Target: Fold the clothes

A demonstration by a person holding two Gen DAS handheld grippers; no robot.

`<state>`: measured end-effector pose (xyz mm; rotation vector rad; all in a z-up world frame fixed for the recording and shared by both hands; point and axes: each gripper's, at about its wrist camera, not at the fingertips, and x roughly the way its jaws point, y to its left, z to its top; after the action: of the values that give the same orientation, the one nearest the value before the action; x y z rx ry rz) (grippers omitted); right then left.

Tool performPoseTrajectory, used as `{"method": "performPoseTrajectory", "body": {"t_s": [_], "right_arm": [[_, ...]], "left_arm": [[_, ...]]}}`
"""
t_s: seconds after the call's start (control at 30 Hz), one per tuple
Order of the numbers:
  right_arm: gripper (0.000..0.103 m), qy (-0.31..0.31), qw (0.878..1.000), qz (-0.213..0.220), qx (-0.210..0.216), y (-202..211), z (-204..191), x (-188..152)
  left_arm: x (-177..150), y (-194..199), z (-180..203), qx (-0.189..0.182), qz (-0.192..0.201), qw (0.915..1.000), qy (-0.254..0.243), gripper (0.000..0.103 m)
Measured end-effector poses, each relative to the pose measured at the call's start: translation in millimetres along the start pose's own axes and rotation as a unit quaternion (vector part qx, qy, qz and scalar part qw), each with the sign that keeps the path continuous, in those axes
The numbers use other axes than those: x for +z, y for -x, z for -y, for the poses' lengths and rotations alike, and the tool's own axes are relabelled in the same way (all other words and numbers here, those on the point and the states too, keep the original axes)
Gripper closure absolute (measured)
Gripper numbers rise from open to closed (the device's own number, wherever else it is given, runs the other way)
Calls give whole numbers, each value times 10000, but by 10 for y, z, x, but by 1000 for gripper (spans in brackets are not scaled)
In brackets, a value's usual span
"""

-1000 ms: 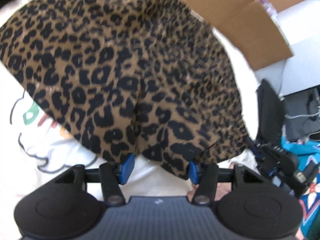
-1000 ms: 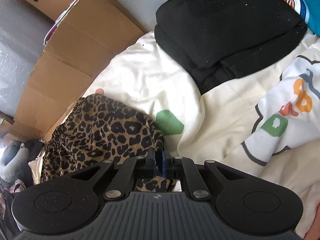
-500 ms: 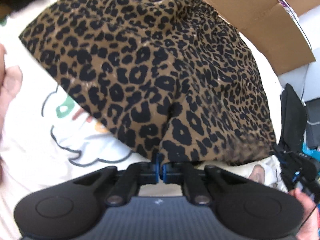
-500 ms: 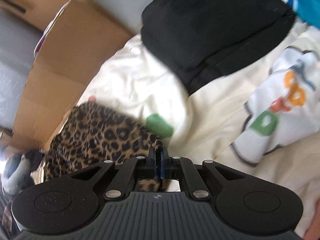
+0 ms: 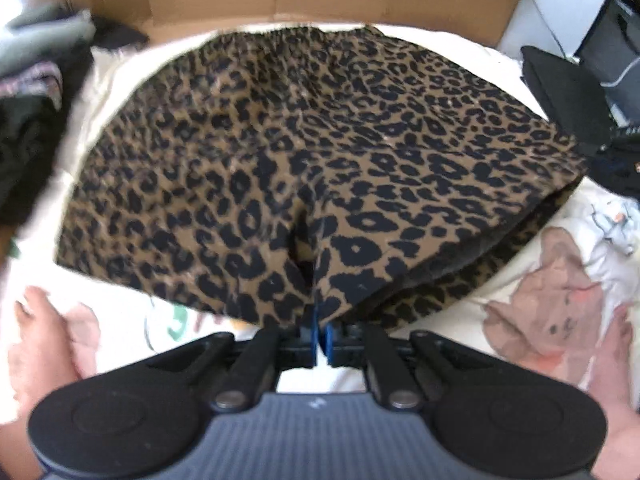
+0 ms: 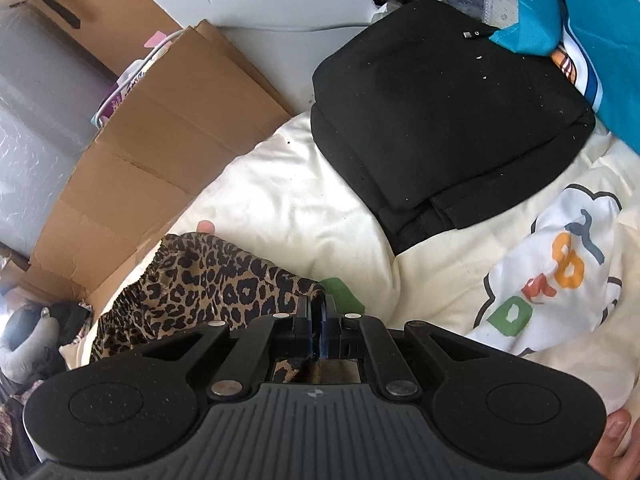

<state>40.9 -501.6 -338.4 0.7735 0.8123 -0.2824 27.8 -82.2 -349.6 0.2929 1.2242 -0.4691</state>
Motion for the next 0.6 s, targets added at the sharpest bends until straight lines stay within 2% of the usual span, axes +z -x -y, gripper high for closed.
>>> {"method": "performPoseTrajectory", "body": {"t_s": [0.13,0.2,0.23,0.27,0.3,0.5,0.57,0.6], "right_arm": [[96,-190,9997,-111,-49,-101,157,-82],[87,-460,9988,-149,5,-137,264,-125],[75,-588,9981,-148,86,-151,309,-144],[63,-638,9978,-117,133,-162,338,-160],[61,-636,9978,-100,161,-178,349,-173],[53,-234,9993,-185,214,-338,271,-203],[53,-45,9994,-275,198,-404,236,-192],[53,-10,9993,-316,216,-428,232,-182]], "left_arm": [[-71,-161,-139,-436,-142,9973,580,77],[-93,-224,-165,-520,-184,9958,732,67],[-104,-255,-178,-561,-205,9949,807,63],[-114,-278,-180,-597,-224,9943,852,62],[-122,-293,-171,-626,-241,9940,864,62],[-207,-401,-180,-675,-328,9917,1048,63],[-222,-422,-200,-794,-325,9893,1179,66],[-228,-438,-214,-860,-343,9881,1226,75]]}}
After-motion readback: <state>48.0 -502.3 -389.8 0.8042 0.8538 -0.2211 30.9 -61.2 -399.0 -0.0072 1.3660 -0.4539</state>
